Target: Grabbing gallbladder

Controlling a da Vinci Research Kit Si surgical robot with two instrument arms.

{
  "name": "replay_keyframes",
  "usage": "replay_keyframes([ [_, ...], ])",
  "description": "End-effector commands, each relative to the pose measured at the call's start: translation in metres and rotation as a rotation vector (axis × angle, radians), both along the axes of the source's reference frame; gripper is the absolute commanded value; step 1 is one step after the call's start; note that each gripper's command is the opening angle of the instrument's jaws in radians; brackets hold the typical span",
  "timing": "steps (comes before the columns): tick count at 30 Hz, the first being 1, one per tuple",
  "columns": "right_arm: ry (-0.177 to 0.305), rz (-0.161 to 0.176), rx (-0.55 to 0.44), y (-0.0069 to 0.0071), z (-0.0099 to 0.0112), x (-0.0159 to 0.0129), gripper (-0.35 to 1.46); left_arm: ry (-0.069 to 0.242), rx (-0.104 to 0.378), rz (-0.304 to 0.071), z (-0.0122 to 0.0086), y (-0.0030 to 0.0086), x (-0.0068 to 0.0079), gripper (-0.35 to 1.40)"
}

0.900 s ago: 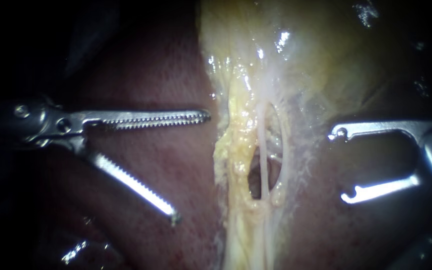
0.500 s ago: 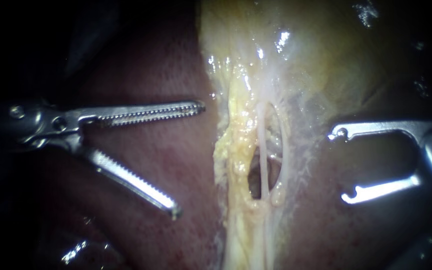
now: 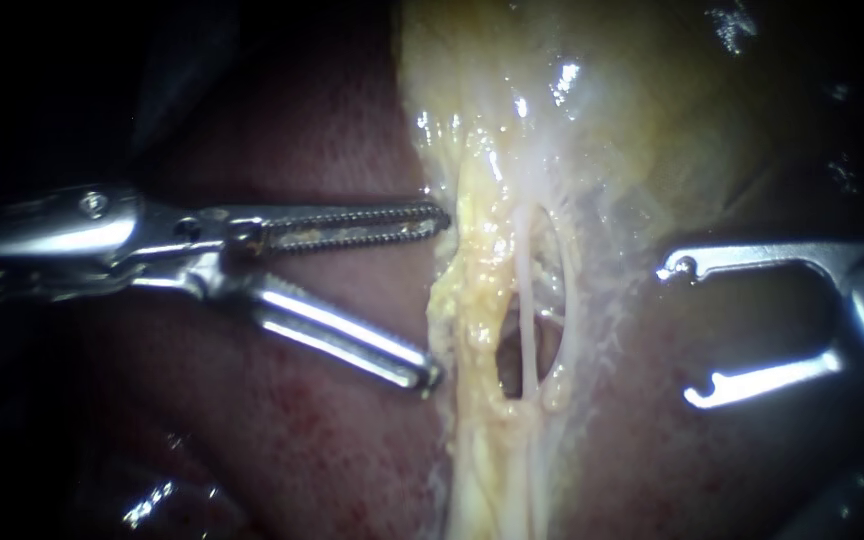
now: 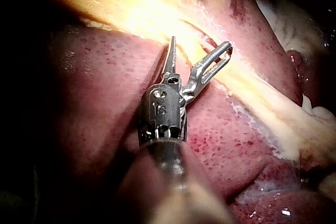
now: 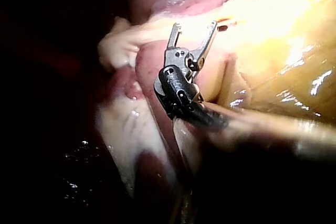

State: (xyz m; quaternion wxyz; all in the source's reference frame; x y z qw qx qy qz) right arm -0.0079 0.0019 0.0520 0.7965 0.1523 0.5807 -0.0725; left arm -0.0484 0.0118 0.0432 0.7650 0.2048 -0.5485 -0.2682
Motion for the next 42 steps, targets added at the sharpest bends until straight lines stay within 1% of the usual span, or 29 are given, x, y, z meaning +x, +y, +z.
replay_keyframes([
  [1,0.000,0.000,0.000,0.0000,0.0000,0.0000,0.60,0.009,0.016,-0.015,0.0001,0.0001,-0.0001,0.61],
  [3,0.000,0.000,0.000,0.0000,0.0000,0.0000,0.60,0.027,0.038,-0.029,0.0005,0.0002,-0.0002,0.57],
  [5,-0.002,0.002,0.006,0.0000,0.0000,0.0000,0.60,0.035,0.055,-0.041,0.0006,0.0004,-0.0003,0.56],
  [8,-0.002,0.002,0.006,0.0000,0.0001,-0.0001,0.60,0.048,0.104,-0.076,0.0008,0.0005,-0.0003,0.51],
  [9,-0.002,0.002,0.006,0.0001,0.0001,-0.0001,0.60,0.054,0.110,-0.081,0.0009,0.0006,-0.0003,0.49],
  [11,-0.002,0.002,0.006,0.0001,0.0001,-0.0001,0.60,0.065,0.132,-0.097,0.0011,0.0007,-0.0004,0.44],
  [13,-0.002,0.002,0.006,0.0000,0.0001,-0.0001,0.60,0.071,0.165,-0.115,0.0012,0.0007,-0.0004,0.37],
  [14,-0.002,0.002,0.006,0.0000,0.0001,-0.0001,0.60,0.078,0.181,-0.127,0.0013,0.0006,-0.0004,0.32],
  [15,-0.002,0.002,0.006,0.0000,0.0001,-0.0001,0.60,0.082,0.181,-0.130,0.0014,0.0006,-0.0004,0.29],
  [16,-0.002,0.002,0.006,0.0000,0.0001,-0.0001,0.59,0.084,0.191,-0.137,0.0015,0.0006,-0.0004,0.20],
  [17,-0.002,0.002,0.006,0.0000,0.0001,-0.0001,0.59,0.092,0.213,-0.147,0.0016,0.0005,-0.0003,0.14],
  [19,-0.004,0.004,0.011,0.0000,0.0001,-0.0001,0.59,0.113,0.223,-0.154,0.0019,0.0003,-0.0003,0.04],
  [21,-0.004,0.004,0.011,0.0000,0.0001,-0.0001,0.59,0.127,0.244,-0.164,0.0022,0.0000,-0.0003,-0.10],
  [23,-0.004,0.004,0.011,0.0000,0.0001,-0.0001,0.59,0.147,0.243,-0.163,0.0025,-0.0003,-0.0003,-0.17],
  [26,-0.004,0.004,0.011,0.0000,0.0001,-0.0001,0.59,0.156,0.246,-0.168,0.0028,-0.0006,-0.0002,-0.28],
  [27,-0.004,0.004,0.011,0.0000,0.0001,-0.0001,0.59,0.163,0.246,-0.168,0.0029,-0.0007,-0.0001,-0.35],
  [31,-0.004,0.004,0.011,0.0000,0.0001,-0.0001,0.59,0.178,0.257,-0.176,0.0029,-0.0009,0.0001,-0.35],
  [42,-0.004,0.004,0.011,0.0000,0.0001,-0.0001,0.59,0.181,0.258,-0.184,0.0027,-0.0010,0.0003,-0.35],
])
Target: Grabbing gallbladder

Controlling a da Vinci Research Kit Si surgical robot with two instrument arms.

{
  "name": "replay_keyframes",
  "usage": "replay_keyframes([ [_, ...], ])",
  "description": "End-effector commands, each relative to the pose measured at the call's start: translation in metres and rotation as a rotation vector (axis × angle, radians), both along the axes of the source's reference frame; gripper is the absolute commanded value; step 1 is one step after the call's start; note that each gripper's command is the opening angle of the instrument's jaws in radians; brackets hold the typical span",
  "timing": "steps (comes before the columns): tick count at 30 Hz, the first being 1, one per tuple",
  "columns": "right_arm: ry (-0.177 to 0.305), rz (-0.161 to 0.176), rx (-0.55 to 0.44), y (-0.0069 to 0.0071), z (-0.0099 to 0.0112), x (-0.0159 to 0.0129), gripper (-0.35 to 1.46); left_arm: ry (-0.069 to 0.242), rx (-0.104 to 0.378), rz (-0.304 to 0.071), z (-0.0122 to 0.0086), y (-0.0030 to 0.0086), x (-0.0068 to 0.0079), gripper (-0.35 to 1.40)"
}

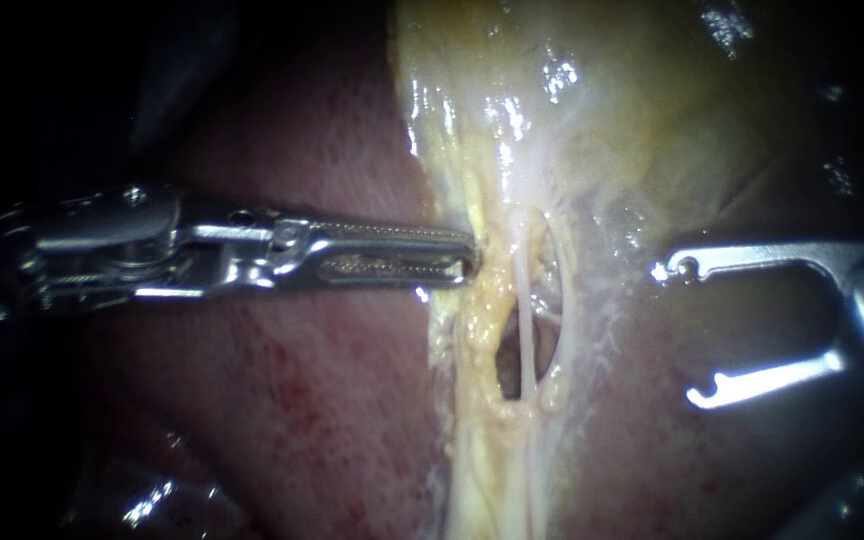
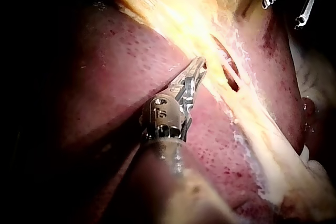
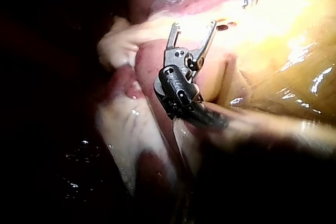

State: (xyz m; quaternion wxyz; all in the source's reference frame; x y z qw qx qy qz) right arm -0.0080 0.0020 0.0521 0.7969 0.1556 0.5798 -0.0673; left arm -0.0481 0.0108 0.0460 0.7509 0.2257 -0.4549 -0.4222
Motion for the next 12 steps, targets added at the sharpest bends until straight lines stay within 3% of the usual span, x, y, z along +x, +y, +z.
replay_keyframes([
  [1,0.000,0.000,0.000,0.0000,0.0000,0.0000,0.59,0.000,0.000,-0.001,0.0000,0.0000,0.0000,-0.35],
  [12,0.000,0.000,0.000,0.0000,0.0000,0.0000,0.59,0.003,-0.001,-0.005,-0.0001,0.0000,0.0001,-0.35],
])
